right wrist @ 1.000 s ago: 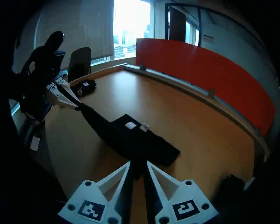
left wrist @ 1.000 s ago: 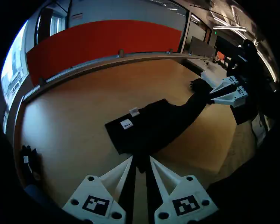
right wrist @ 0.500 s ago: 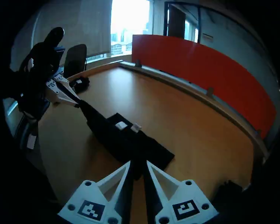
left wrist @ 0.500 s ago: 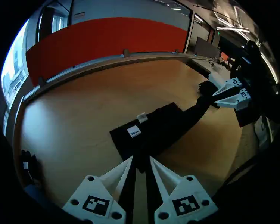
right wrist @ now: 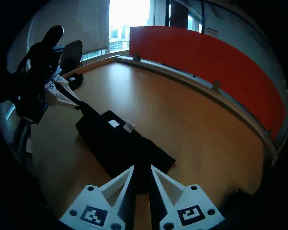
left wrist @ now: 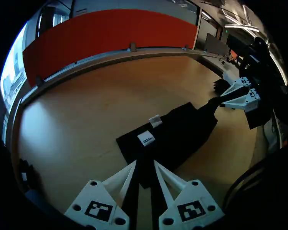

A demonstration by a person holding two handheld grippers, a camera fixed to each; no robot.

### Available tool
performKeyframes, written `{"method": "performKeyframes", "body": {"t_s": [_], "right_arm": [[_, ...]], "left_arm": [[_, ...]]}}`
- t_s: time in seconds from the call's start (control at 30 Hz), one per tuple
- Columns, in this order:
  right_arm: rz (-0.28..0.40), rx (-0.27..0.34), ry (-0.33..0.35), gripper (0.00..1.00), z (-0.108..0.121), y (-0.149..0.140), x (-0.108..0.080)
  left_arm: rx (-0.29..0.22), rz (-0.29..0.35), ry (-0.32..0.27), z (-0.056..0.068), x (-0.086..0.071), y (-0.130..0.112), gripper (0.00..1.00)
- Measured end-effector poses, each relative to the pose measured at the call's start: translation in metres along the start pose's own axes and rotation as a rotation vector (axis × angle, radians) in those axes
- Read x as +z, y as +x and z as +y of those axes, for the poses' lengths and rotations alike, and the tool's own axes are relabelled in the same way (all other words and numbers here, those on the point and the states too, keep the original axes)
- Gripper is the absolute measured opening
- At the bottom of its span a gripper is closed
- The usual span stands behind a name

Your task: Fold towel

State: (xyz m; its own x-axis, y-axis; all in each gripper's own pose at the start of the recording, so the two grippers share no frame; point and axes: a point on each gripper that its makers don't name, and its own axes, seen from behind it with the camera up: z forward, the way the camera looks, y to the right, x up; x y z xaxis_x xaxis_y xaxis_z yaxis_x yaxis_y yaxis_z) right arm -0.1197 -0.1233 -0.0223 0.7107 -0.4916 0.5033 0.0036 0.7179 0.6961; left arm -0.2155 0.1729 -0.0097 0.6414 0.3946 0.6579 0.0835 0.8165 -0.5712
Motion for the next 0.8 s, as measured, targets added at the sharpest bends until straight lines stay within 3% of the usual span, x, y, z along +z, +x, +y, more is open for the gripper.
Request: {"method": "performKeyframes", "body": {"t_s": [0.3,0.8], "right_arm": [[-0.041,0.016,-0.001,0.16,0.013,-0.015,0.016],[-0.079,0.035,-0.006,0.16,0.029,-0.029,0.036]], "left_arm": [[-0.001,-0.017,-0.002,-0.005,0.024,-0.001,0.16],[0.004,-0.039,0.025,-0.013,0.052,-0.007,0.16]]}}
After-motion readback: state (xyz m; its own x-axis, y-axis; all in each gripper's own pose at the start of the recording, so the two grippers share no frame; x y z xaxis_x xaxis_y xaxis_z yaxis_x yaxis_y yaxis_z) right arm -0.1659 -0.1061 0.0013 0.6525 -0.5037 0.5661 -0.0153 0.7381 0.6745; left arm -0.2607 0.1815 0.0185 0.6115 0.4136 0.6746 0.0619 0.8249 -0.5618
